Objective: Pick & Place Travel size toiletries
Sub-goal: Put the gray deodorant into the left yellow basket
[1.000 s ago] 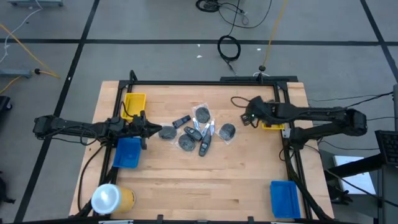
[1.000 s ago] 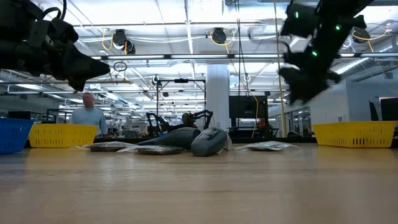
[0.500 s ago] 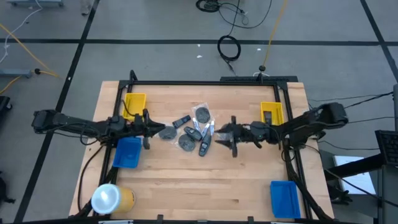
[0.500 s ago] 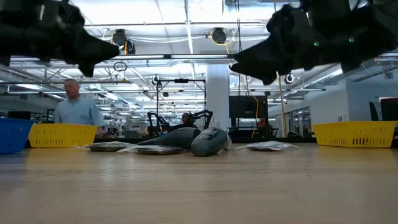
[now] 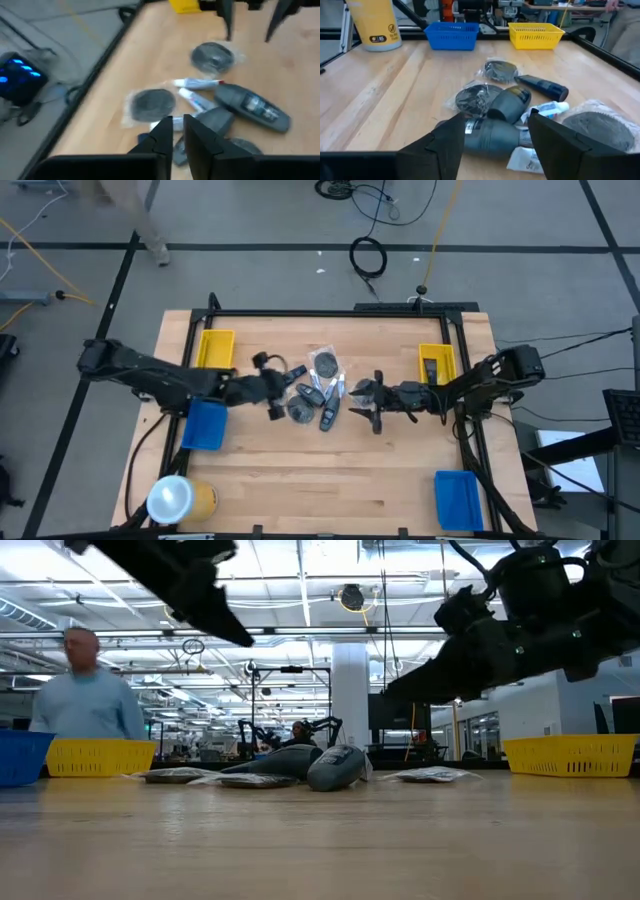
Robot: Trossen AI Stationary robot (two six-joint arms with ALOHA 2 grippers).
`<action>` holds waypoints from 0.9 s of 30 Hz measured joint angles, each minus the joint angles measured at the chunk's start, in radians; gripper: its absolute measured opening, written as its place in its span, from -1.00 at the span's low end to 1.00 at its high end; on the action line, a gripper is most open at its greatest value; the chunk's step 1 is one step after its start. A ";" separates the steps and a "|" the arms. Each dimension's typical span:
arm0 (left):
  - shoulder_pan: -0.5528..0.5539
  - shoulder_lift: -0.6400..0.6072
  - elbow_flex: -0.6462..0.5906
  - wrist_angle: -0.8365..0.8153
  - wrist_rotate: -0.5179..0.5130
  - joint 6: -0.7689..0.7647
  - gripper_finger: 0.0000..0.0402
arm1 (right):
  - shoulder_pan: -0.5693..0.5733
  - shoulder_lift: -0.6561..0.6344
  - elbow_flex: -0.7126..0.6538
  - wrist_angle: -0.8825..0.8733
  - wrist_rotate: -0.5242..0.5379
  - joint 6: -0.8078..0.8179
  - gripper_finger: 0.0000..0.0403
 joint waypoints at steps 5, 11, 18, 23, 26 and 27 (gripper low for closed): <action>0.051 0.147 0.064 0.024 0.247 0.081 -0.34 | 0.000 0.000 -0.030 -0.018 -0.024 0.036 0.34; 0.106 0.314 0.066 0.144 0.407 0.197 0.24 | 0.000 0.000 -0.069 0.015 -0.028 0.046 0.53; 0.147 0.468 0.065 0.269 0.296 0.208 0.40 | 0.000 0.000 -0.097 0.049 -0.029 0.037 0.51; 0.171 0.533 0.065 0.278 0.362 0.153 0.27 | 0.000 0.000 -0.109 0.049 -0.029 0.013 0.49; 0.180 0.558 0.065 0.277 0.364 0.111 0.16 | 0.000 0.000 -0.114 0.049 -0.029 -0.002 0.49; 0.184 0.560 0.065 0.277 0.365 0.095 0.12 | 0.000 0.000 -0.115 0.049 -0.029 -0.005 0.49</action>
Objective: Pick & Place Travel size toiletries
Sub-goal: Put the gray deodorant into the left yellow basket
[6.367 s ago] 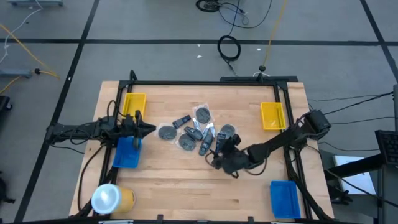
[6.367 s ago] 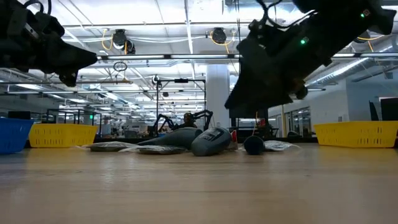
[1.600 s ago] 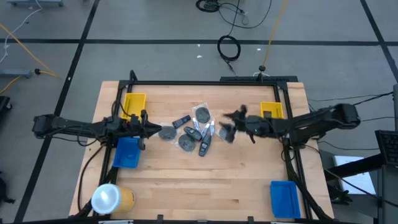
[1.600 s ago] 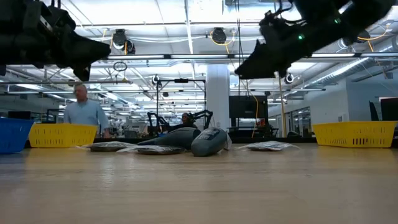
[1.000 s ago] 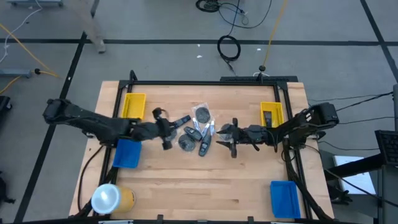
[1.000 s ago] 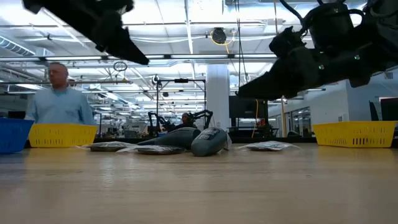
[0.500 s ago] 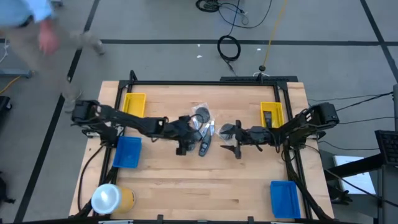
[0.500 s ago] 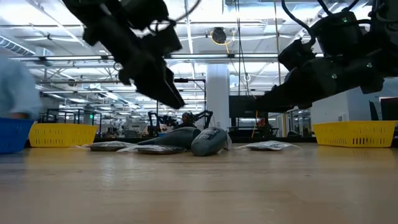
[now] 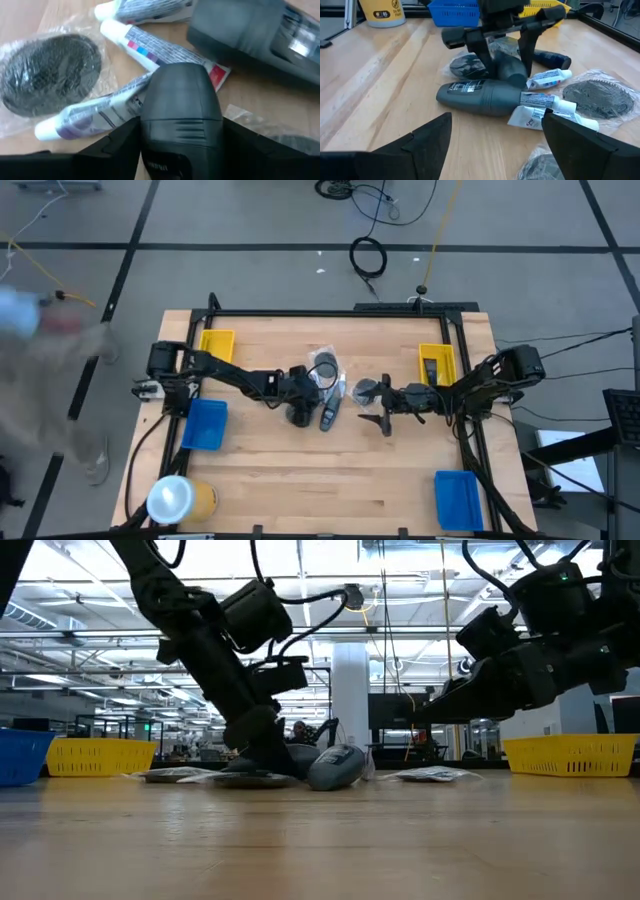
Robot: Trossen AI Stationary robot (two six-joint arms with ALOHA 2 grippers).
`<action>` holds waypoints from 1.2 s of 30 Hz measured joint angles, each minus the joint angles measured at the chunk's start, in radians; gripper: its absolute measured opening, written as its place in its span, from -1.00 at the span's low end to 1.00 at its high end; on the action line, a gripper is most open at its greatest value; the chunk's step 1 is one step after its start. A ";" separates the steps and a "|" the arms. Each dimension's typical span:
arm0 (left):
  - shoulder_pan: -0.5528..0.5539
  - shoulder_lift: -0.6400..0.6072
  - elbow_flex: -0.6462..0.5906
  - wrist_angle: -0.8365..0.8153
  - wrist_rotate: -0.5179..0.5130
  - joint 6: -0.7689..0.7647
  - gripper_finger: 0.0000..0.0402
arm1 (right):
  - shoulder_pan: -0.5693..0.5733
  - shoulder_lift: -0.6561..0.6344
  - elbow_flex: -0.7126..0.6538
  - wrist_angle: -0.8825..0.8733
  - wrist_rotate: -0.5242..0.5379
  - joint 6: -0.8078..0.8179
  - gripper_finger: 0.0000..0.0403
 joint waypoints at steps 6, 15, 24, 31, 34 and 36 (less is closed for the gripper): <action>0.001 -0.022 -0.001 -0.025 -0.001 -0.100 -0.06 | 0.000 0.000 0.000 0.006 0.004 0.063 0.48; -0.029 -0.296 0.000 -0.275 -0.179 -0.336 -0.01 | 0.000 0.000 -0.017 -0.001 0.010 0.105 0.45; 0.166 -0.649 0.001 -0.898 -0.354 -0.806 -0.01 | -0.002 0.000 -0.049 0.000 0.113 0.096 0.45; 0.436 -0.672 -0.017 -1.117 -0.416 -0.870 0.01 | -0.002 0.000 -0.049 0.000 0.112 0.096 0.45; 0.531 -0.648 -0.057 -1.044 -0.411 -0.826 -0.01 | -0.002 0.000 -0.049 0.000 0.111 0.096 0.45; 0.587 -0.629 -0.088 -0.991 -0.398 -0.788 -0.01 | -0.002 0.000 -0.049 0.000 0.109 0.096 0.45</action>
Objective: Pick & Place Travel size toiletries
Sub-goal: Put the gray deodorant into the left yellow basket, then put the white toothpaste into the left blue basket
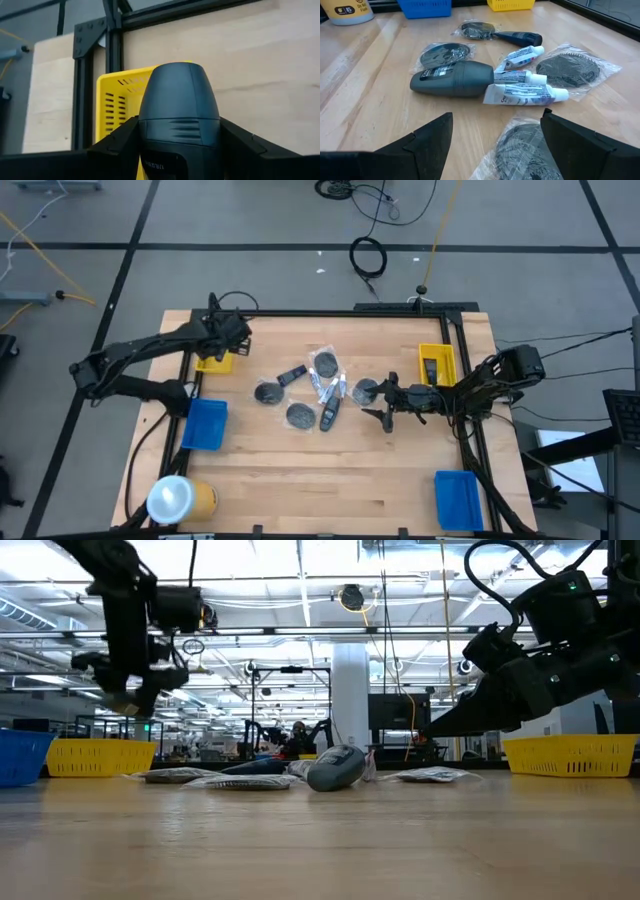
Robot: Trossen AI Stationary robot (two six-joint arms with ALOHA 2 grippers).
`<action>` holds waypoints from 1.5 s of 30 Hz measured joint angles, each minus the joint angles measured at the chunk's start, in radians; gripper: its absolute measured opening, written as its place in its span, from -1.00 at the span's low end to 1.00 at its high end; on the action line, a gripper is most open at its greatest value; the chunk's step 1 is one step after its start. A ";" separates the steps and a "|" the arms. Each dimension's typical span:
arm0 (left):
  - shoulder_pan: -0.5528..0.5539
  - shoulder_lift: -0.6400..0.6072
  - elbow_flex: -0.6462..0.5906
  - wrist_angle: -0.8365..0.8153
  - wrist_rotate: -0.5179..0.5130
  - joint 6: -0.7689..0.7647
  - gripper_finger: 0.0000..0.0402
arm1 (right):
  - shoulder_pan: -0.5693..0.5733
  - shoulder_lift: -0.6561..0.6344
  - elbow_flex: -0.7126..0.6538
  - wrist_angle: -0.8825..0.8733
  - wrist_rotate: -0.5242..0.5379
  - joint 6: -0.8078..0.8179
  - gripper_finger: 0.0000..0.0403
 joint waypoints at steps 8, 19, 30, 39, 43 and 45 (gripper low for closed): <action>0.124 0.098 -0.074 0.075 0.006 0.076 0.13 | 0.000 0.000 0.000 0.000 -0.001 0.003 0.45; 0.184 0.170 -0.077 0.075 0.062 0.146 0.14 | 0.000 0.000 0.000 0.000 -0.001 0.003 0.45; 0.040 0.008 0.007 0.102 0.117 0.142 0.14 | 0.000 0.000 0.000 0.000 -0.001 0.003 0.45; -0.423 0.015 -0.197 0.964 0.136 0.303 0.14 | 0.000 0.000 0.000 0.000 -0.001 0.003 0.45; -0.544 0.110 -0.281 1.341 0.142 0.394 0.14 | 0.000 0.000 0.000 0.000 0.001 -0.001 0.45; -0.576 0.152 -0.288 1.410 0.141 0.424 0.14 | 0.000 0.000 0.000 0.023 0.001 -0.001 0.45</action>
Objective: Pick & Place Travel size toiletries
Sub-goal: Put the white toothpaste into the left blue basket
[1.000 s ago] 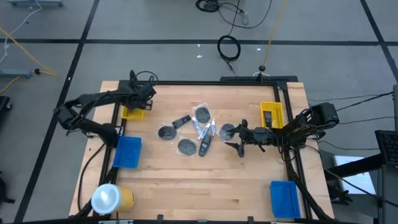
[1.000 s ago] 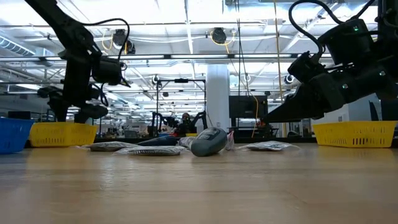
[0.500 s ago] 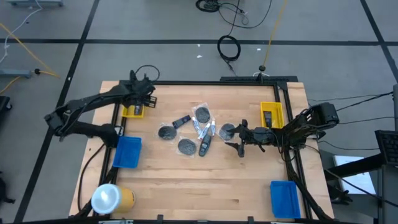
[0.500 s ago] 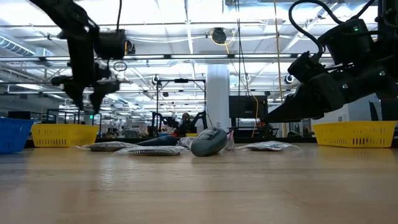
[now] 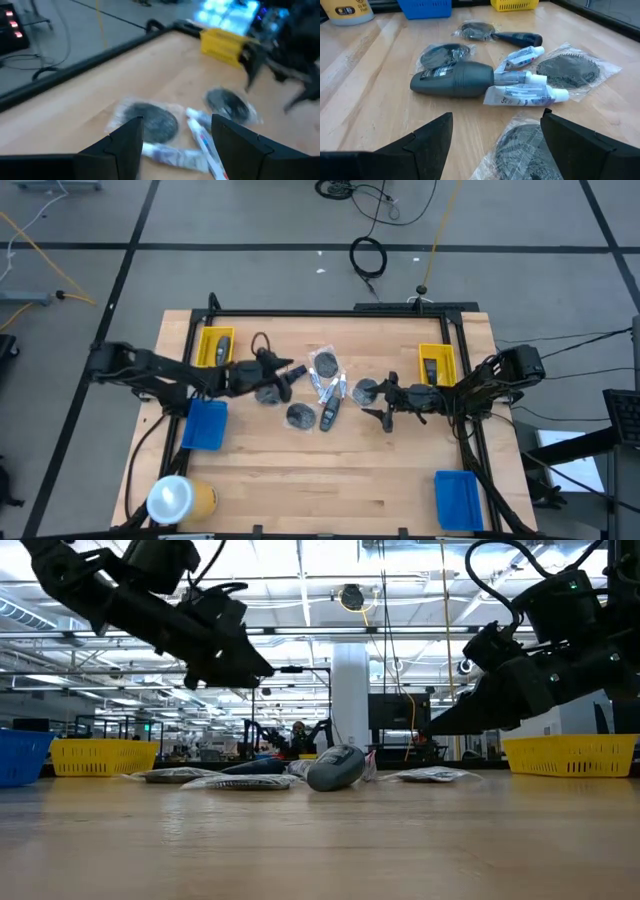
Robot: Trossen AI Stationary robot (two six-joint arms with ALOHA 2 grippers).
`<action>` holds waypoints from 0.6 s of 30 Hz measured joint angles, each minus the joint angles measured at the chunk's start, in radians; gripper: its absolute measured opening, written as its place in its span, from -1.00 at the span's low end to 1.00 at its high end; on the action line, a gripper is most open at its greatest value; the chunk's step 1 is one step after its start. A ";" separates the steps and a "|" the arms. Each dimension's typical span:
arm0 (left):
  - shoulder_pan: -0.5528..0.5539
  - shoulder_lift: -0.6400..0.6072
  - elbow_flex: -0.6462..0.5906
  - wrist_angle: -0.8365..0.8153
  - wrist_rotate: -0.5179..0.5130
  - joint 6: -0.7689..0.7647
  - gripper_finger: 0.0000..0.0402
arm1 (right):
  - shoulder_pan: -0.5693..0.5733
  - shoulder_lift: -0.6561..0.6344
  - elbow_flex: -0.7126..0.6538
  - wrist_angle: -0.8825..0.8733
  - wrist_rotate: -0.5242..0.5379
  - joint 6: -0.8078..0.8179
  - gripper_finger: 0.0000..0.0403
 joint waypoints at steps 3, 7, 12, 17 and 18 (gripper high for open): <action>-0.030 0.065 0.024 0.023 0.000 0.037 0.14 | 0.000 -0.012 0.000 0.085 -0.002 0.000 0.45; -0.049 0.131 0.076 0.030 -0.004 0.106 0.14 | 0.000 -0.077 0.000 0.130 -0.014 -0.016 0.45; -0.052 0.200 0.132 0.026 -0.004 0.147 0.14 | -0.020 -0.214 0.001 0.005 -0.262 -0.090 0.45; -0.052 0.281 0.215 -0.051 -0.026 0.085 0.14 | -0.060 -0.352 0.002 -0.210 -0.268 -0.099 0.45; -0.051 0.295 0.243 -0.104 -0.037 0.053 0.14 | -0.065 -0.367 0.002 -0.237 -0.249 -0.097 0.45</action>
